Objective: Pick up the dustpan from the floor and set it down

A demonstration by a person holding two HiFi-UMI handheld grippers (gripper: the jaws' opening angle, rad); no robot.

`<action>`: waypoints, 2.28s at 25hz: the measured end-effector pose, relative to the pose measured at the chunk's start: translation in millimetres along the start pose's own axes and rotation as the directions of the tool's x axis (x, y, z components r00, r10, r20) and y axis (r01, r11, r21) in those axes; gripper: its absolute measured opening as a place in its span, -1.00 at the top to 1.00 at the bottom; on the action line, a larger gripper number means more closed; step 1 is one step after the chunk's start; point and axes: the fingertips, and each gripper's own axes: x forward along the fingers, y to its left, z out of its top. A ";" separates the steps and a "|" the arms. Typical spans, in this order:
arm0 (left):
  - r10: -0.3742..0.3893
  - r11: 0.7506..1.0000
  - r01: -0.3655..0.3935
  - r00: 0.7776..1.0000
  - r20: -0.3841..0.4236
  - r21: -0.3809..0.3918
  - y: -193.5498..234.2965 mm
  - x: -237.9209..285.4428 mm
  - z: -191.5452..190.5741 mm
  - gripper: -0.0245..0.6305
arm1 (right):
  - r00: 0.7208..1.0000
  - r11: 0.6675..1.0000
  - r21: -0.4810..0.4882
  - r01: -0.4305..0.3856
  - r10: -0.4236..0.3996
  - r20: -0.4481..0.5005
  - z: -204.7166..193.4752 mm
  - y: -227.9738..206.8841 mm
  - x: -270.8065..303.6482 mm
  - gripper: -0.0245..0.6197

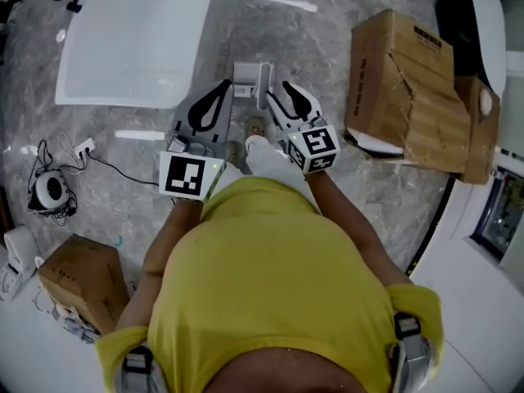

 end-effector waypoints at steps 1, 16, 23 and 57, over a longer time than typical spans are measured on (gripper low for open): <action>0.011 1.000 -0.011 1.000 -0.005 0.000 0.2 2.8 -0.9 0.92 | 1.000 0.999 0.027 -0.021 0.021 -0.012 -4.3 -1.9 3.3 0.32; 0.043 0.999 -0.044 0.993 -0.108 -0.007 20.2 33.8 -35.2 0.92 | 0.946 0.822 0.530 -0.208 0.307 -0.105 -63.5 -10.3 48.0 0.04; -0.023 1.000 0.021 0.991 -0.130 -0.020 23.9 44.8 -35.7 0.92 | 0.906 0.655 0.708 -0.264 0.420 -0.050 -69.0 3.2 64.0 0.07; -0.115 0.993 0.114 0.989 -0.088 -0.015 19.4 65.6 -22.3 0.92 | 0.891 0.582 0.691 -0.428 0.402 0.213 84.3 30.0 -11.3 0.45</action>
